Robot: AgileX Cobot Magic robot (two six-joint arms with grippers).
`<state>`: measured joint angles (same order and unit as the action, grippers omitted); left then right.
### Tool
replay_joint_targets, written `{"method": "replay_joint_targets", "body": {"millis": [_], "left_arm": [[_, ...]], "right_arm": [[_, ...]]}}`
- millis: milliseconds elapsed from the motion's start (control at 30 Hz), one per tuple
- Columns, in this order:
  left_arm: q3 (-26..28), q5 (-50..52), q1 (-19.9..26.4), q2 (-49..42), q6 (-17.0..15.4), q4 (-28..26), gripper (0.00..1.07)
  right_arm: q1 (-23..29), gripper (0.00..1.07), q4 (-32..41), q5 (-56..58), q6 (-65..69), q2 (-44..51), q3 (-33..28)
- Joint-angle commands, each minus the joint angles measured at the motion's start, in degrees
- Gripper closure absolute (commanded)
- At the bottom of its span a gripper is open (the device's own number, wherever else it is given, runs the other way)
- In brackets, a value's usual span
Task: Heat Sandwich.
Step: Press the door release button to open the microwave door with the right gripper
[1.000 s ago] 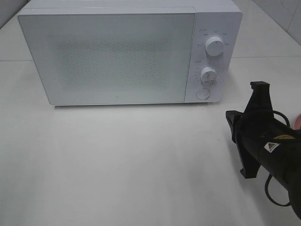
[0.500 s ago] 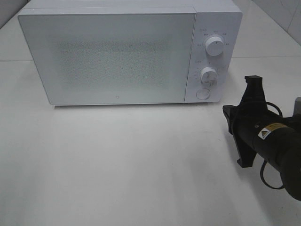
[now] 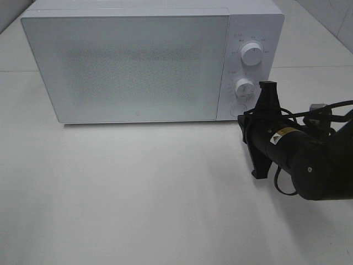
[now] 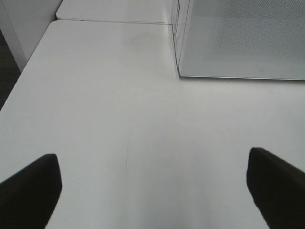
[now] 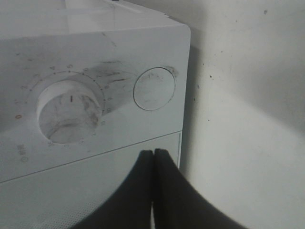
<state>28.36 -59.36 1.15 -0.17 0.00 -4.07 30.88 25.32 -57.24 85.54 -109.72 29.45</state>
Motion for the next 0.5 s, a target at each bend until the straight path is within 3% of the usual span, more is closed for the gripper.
{"method": "replay_joint_targets", "body": {"millis": [33,500], "left_arm": [[-0.1,0.5,0.1,-1.6,0.0,0.0,0.03],[-0.1,0.5,0.1,-1.6,0.0,0.0,0.03]], "right_arm": [[-0.9,1.07,-0.2,1.2,0.0,-0.9,1.8],[-3.7,1.07,0.2,5.3,-2.2,-8.0,11.4]]}}
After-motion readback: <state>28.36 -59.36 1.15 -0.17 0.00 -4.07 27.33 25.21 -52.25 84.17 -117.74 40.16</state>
